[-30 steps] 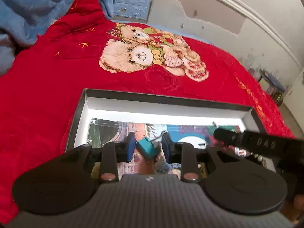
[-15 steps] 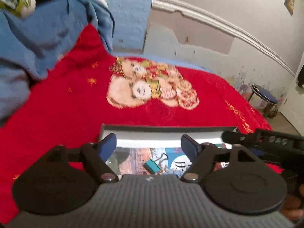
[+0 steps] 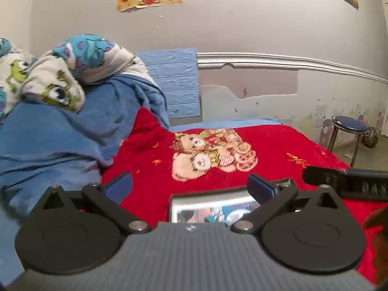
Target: Organize objects
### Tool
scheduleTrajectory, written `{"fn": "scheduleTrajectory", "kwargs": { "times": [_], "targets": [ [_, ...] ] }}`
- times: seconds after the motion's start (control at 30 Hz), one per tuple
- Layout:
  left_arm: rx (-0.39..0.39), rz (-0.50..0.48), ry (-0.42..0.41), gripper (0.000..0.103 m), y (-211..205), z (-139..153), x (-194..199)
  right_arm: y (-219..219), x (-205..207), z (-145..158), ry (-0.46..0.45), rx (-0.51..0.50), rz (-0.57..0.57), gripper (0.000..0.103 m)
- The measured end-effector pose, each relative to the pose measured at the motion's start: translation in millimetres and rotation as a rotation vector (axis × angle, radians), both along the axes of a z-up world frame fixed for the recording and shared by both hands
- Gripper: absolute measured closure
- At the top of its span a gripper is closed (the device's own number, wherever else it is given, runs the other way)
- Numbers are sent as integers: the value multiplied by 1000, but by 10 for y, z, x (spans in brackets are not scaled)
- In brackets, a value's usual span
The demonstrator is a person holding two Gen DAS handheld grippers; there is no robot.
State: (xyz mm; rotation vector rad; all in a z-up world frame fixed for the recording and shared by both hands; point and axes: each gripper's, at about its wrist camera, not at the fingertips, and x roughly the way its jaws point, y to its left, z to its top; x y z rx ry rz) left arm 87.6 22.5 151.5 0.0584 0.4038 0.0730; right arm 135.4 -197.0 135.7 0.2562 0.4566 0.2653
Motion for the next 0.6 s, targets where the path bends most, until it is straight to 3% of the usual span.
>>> {"fn": "scheduleTrajectory", "kwargs": {
  "times": [0.1, 0.17, 0.3, 0.43, 0.6],
  "targets": [
    [-32, 11, 39, 0, 18, -53, -288, 31, -446, 38, -24, -73, 4, 0],
    [-93, 35, 81, 0, 61, -178, -502, 26, -711, 6, -22, -72, -3, 0],
    [-189, 60, 167, 0, 150, -587, -830, -34, -1186, -293, 41, -55, -27, 0],
    [-110, 5, 268, 0, 92, -894, -789, 37, -1393, -670, 115, -155, -62, 0],
    [-120, -1, 299, 0, 93, -1081, -671, 244, -1277, -817, 96, -247, -57, 0]
  ]
}}
